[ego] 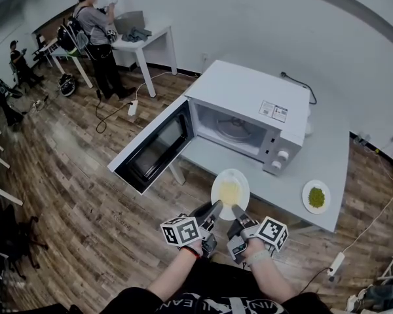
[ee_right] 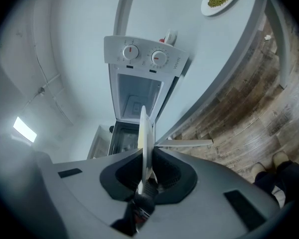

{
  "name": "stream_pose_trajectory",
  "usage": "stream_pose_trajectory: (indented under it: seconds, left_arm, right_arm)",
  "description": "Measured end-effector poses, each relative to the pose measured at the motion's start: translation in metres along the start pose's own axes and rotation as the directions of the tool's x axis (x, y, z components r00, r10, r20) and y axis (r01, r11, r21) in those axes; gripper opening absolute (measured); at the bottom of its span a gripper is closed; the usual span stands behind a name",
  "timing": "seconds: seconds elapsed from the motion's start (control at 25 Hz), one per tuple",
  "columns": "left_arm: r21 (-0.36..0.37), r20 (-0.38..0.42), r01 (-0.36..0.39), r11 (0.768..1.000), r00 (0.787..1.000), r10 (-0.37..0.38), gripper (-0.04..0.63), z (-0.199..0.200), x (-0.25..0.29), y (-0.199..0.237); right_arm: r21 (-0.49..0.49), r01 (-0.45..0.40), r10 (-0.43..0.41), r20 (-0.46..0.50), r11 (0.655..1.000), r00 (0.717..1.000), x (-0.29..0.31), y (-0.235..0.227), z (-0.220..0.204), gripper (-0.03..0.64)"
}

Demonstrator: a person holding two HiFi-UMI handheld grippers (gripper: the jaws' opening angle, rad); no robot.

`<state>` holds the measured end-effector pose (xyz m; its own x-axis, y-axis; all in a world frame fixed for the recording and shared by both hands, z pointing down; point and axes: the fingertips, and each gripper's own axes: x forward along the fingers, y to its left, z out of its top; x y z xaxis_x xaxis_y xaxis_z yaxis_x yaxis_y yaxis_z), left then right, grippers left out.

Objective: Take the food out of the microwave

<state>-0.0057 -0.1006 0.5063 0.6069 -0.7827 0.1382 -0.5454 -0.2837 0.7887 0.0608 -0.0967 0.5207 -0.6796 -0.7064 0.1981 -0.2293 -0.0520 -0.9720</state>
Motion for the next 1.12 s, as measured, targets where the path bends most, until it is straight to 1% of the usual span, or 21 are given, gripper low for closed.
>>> stream_pose_trajectory:
  seconds: [0.08, 0.28, 0.4, 0.56, 0.92, 1.12]
  left_arm:
    - [-0.001, -0.008, -0.001, 1.0, 1.0, 0.001, 0.083, -0.002, -0.001, 0.001]
    - [-0.028, -0.02, 0.007, 1.0, 1.0, -0.007, 0.083, -0.012, -0.006, 0.004]
    - [-0.043, -0.027, 0.011, 0.999, 1.0, -0.012, 0.083, -0.018, -0.011, 0.005]
    - [-0.034, -0.037, 0.012, 0.999, 0.999, -0.013, 0.083, -0.018, -0.017, 0.007]
    - [-0.022, -0.072, 0.038, 0.999, 0.997, -0.04, 0.083, -0.021, -0.045, -0.005]
    - [-0.026, -0.088, 0.037, 0.999, 0.995, -0.039, 0.083, -0.027, -0.066, -0.003]
  right_arm:
    - [0.014, 0.0, 0.0, 0.008, 1.0, 1.0, -0.001, -0.001, -0.002, 0.052]
    - [-0.013, 0.001, -0.001, 0.013, 1.0, 1.0, -0.007, -0.009, -0.007, 0.052]
    - [-0.002, 0.004, -0.003, 0.016, 1.0, 1.0, -0.01, -0.011, -0.013, 0.052]
    - [0.007, 0.001, -0.002, 0.027, 1.0, 1.0, -0.011, -0.011, -0.02, 0.052]
    - [0.045, 0.0, -0.004, 0.076, 0.999, 0.997, -0.028, 0.001, -0.048, 0.052]
    - [0.031, 0.008, -0.01, 0.082, 0.999, 0.997, -0.035, -0.003, -0.067, 0.052]
